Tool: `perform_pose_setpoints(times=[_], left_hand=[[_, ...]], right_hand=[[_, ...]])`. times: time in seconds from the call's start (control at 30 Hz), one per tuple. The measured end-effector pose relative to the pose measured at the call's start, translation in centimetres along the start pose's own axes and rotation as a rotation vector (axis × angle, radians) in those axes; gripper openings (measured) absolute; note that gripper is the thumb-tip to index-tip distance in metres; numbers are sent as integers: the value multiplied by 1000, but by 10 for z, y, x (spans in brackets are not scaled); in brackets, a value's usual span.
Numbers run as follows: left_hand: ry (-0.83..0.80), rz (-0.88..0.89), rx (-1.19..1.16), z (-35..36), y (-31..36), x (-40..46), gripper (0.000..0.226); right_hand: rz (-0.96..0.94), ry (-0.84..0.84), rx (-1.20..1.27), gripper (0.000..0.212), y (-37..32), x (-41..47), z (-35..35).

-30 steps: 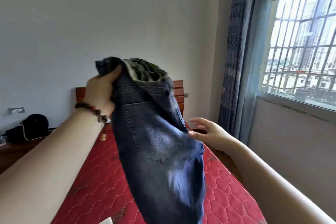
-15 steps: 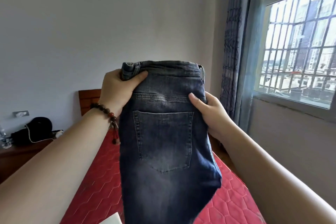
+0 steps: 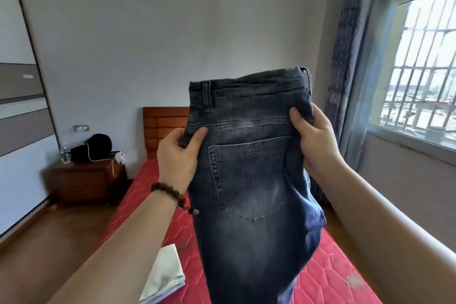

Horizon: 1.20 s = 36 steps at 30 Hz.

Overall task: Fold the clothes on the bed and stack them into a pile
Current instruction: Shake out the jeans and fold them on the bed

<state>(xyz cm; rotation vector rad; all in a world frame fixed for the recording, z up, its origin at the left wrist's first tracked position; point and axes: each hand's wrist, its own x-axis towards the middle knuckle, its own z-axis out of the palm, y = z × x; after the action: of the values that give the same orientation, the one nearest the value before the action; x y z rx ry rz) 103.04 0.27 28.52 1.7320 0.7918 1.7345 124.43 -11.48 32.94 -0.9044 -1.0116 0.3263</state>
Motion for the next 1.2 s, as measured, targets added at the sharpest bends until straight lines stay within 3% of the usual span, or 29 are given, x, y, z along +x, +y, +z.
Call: perform_pose_setpoints(times=[0.07, 0.13, 0.23, 0.3, 0.43, 0.53, 0.6, 0.67, 0.73, 0.83, 1.0, 1.1, 1.2], left_hand=[[-93, -148, -174, -3, 2, -48, 51], [-273, -270, -160, -5, -1, -104, 40], [-226, -206, 48, -10, -1, -142, 13], [-169, -132, 76, -16, 6, -146, 18], [-305, -108, -58, -18, 26, -138, 12], [-295, -120, -70, -9, 39, -117, 18], [-309, -235, -126, -1, 35, -104, 53], [-356, -476, -261, 2, 26, -95, 82], [-381, -588, -281, 9, 6, -89, 72], [-321, -523, -157, 25, -35, -88, 35], [-271, -338, 95, 53, -127, -86, 35], [-312, -379, 121, 70, -186, -83, 32], [-354, -467, 119, 86, -239, -82, 43]], right_hand=[[13, 18, 48, 12, -4, -19, -12], [63, 38, 71, 12, -6, -40, -25], [113, 39, 45, 13, -9, -67, -46], [115, 37, 38, 12, -14, -77, -54], [164, 20, 49, 10, -17, -83, -61], [231, -3, -30, 23, -5, -84, -65], [272, -19, -79, 34, 7, -83, -69], [319, -49, -110, 40, 24, -81, -75], [343, -74, -164, 36, 48, -78, -78], [343, -83, -223, 24, 87, -74, -78], [329, -70, -432, 7, 179, -51, -75], [407, -99, -555, 6, 239, -37, -74], [528, -84, -559, 15, 293, -38, -68]])
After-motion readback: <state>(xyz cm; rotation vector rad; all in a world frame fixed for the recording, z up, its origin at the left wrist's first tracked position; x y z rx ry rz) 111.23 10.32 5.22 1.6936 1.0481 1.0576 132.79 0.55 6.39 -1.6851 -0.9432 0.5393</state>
